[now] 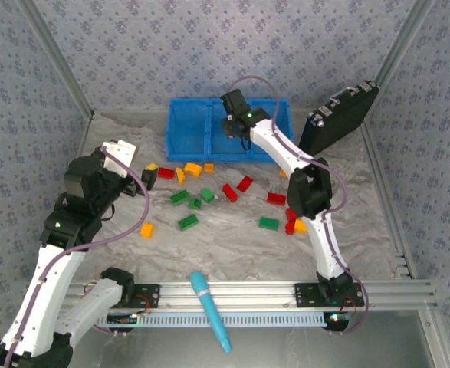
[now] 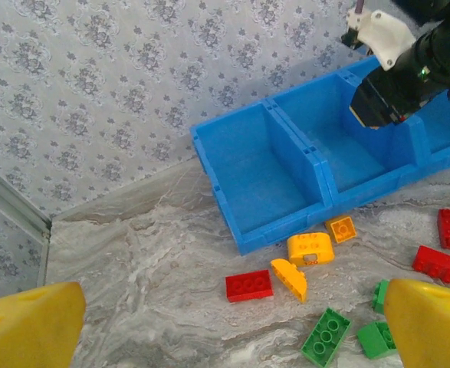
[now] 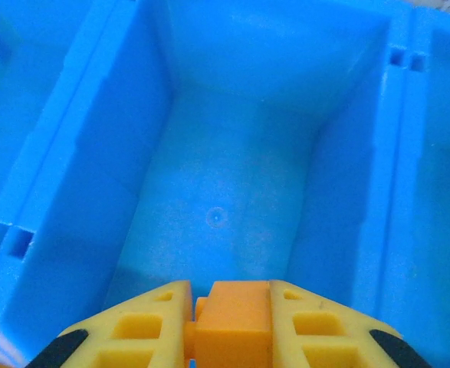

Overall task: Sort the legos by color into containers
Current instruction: Place the lego in the container.

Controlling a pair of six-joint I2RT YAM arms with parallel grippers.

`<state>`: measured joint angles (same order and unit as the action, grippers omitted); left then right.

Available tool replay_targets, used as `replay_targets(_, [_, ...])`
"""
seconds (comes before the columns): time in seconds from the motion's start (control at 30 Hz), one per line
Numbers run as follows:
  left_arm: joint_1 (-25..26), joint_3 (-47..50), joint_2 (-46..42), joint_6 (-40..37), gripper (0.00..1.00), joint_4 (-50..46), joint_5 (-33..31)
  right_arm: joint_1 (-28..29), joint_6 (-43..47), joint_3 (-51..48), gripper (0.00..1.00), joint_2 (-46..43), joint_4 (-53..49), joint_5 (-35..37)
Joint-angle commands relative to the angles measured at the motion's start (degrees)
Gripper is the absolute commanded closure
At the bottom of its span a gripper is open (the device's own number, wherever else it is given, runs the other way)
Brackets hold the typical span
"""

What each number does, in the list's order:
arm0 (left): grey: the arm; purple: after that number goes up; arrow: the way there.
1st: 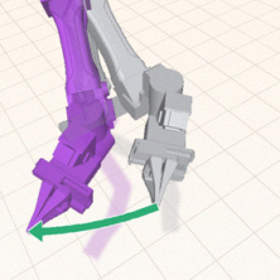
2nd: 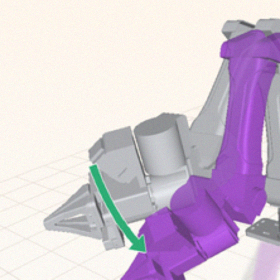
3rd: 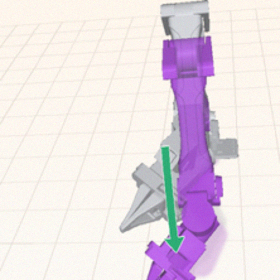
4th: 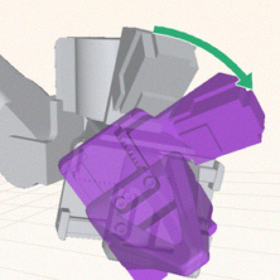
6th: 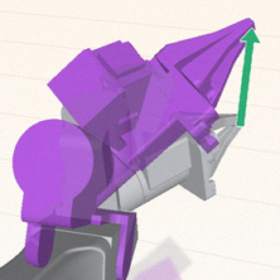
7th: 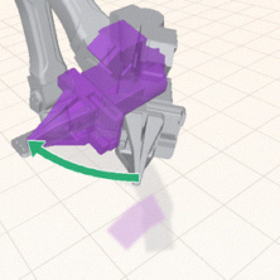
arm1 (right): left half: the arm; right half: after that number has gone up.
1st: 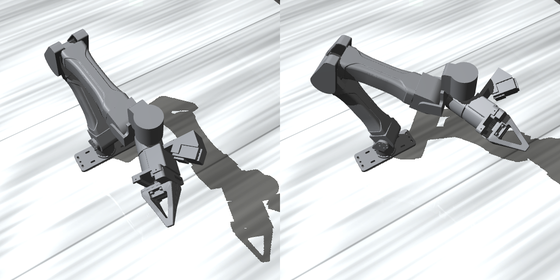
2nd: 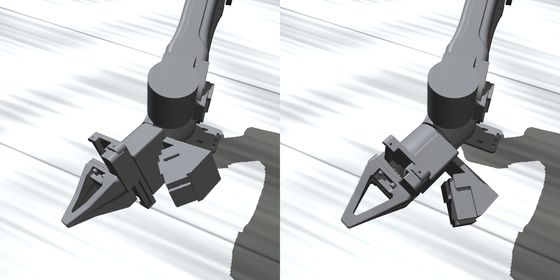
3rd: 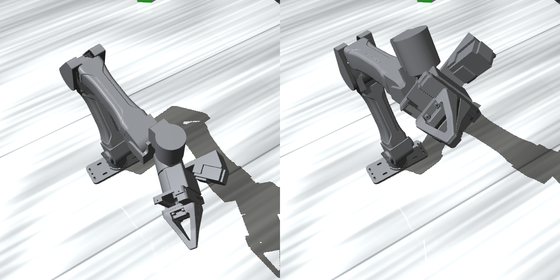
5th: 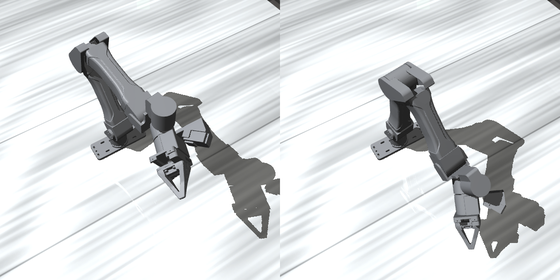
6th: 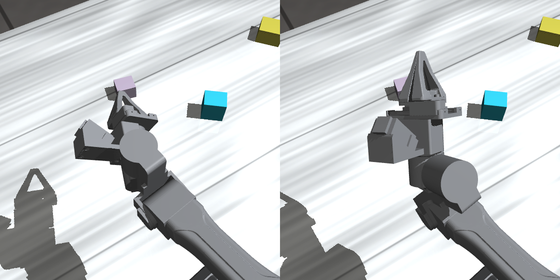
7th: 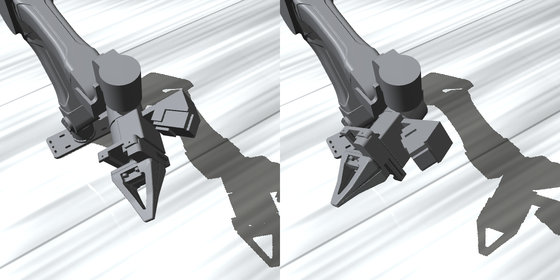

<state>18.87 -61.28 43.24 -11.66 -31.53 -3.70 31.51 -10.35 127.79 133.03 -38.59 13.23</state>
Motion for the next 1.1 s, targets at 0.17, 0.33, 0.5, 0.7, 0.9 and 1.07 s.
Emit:
replay_targets(0.17, [0.37, 0.99, 0.78, -1.79, 0.0, 1.93, -1.19, 1.8, 1.47, 6.06, 0.77, 6.84, -0.37, -0.31])
replay_targets(0.33, [0.37, 1.07, 1.29, -2.04, 0.0, 1.92, -1.15, 1.72, 0.6, 6.11, 0.73, 8.38, 0.09, -0.84])
replay_targets(0.5, [0.37, 1.15, 1.27, -1.97, 0.0, 2.0, -1.06, 1.63, -0.01, 5.4, 0.64, 8.6, 0.18, -1.3])
replay_targets(0.7, [0.42, 1.08, 1.24, -1.44, 0.0, 2.12, -0.62, 2.12, -0.07, 2.79, 0.54, 5.93, 0.03, -1.33])
replay_targets(0.9, [0.38, 0.64, -0.83, -1.0, 0.0, 1.67, -0.27, 3.78, -0.86, -8.01, 0.54, -4.35, 3.83, -1.87])
replay_targets(1.07, [0.4, 1.83, -3.45, -0.8, 0.0, 1.92, 0.29, 6.59, -5.24, -21.0, 0.46, -13.76, 9.43, -7.63])
